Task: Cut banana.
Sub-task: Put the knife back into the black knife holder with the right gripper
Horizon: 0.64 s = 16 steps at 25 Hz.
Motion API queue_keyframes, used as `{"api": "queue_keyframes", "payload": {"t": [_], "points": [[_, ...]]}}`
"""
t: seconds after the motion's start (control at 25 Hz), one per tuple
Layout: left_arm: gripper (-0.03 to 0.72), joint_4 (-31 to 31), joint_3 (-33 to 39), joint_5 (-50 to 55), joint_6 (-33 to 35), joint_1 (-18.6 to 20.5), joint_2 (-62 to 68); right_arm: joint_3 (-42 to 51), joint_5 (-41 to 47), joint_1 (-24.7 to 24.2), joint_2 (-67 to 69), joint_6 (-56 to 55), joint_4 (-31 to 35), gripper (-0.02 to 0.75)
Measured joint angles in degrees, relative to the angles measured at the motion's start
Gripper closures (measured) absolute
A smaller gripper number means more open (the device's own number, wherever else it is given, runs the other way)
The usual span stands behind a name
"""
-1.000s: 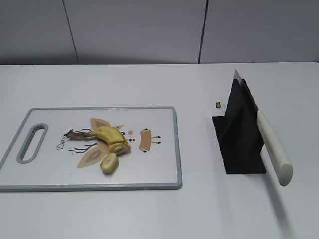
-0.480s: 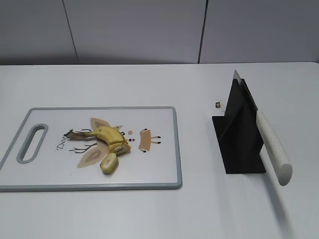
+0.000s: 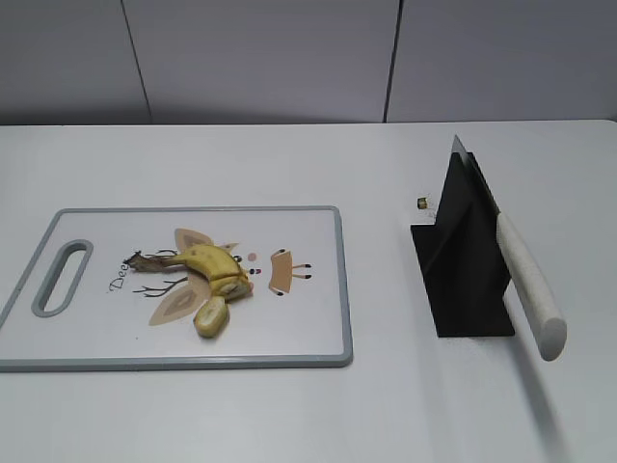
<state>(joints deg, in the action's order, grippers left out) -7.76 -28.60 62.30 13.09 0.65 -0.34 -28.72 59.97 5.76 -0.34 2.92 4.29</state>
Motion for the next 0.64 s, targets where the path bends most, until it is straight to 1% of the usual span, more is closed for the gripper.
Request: {"api": "queue_keyframes", "payload": {"t": [0.64], "points": [[0.105,-0.16,0.00,0.00,0.00,0.00,0.00,0.00,0.00,-0.07,0.00,0.00,0.00,0.204]]}}
